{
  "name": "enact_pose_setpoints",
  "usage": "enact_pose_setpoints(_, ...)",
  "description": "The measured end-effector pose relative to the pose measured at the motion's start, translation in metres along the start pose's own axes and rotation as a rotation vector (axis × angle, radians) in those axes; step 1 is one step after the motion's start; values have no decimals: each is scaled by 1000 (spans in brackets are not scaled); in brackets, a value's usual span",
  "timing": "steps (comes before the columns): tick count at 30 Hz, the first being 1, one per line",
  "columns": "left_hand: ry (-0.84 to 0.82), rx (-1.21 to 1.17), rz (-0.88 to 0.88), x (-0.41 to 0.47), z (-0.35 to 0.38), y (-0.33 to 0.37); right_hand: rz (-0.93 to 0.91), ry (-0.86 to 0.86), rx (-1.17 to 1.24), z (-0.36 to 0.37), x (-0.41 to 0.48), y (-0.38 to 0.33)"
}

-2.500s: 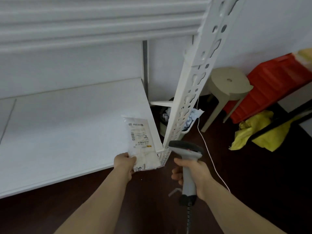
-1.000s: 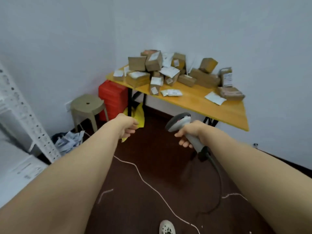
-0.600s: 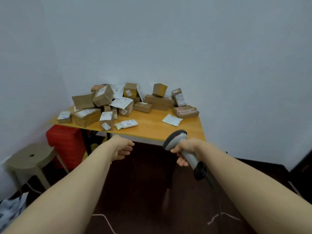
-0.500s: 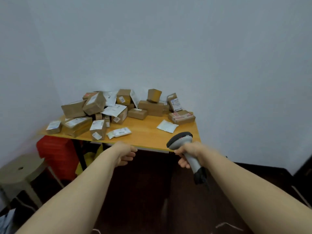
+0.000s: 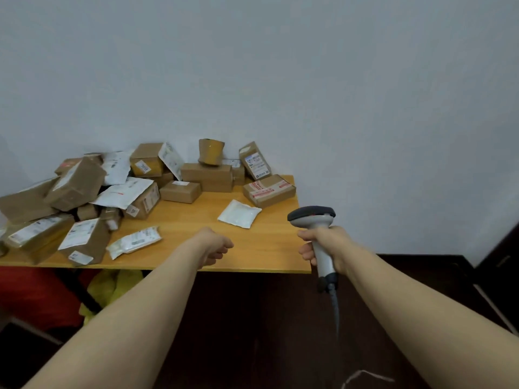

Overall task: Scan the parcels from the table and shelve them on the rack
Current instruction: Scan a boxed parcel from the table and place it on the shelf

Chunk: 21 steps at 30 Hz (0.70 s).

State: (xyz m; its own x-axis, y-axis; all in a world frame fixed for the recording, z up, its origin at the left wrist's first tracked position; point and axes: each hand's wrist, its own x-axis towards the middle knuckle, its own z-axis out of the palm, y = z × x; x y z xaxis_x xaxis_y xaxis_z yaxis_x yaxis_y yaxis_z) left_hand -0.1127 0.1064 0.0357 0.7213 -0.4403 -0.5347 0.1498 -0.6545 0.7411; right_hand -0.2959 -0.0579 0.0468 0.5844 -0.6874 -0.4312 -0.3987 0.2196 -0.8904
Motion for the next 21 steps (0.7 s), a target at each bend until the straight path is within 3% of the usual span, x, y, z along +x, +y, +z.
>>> enact_pose_setpoints(6, -28, 87, 15, 105, 30, 48, 40, 13, 48, 0, 88, -16)
enact_pose_setpoints(14, -60, 160, 238, 299, 56, 121, 113, 74, 143, 23, 259, -57)
enact_pose_setpoints(18, 21, 428, 203, 379, 68, 142, 174, 86, 161, 35, 334, -66)
enact_pose_setpoints(21, -46, 590, 165, 430, 79, 149, 201, 84, 168, 40, 377, -66)
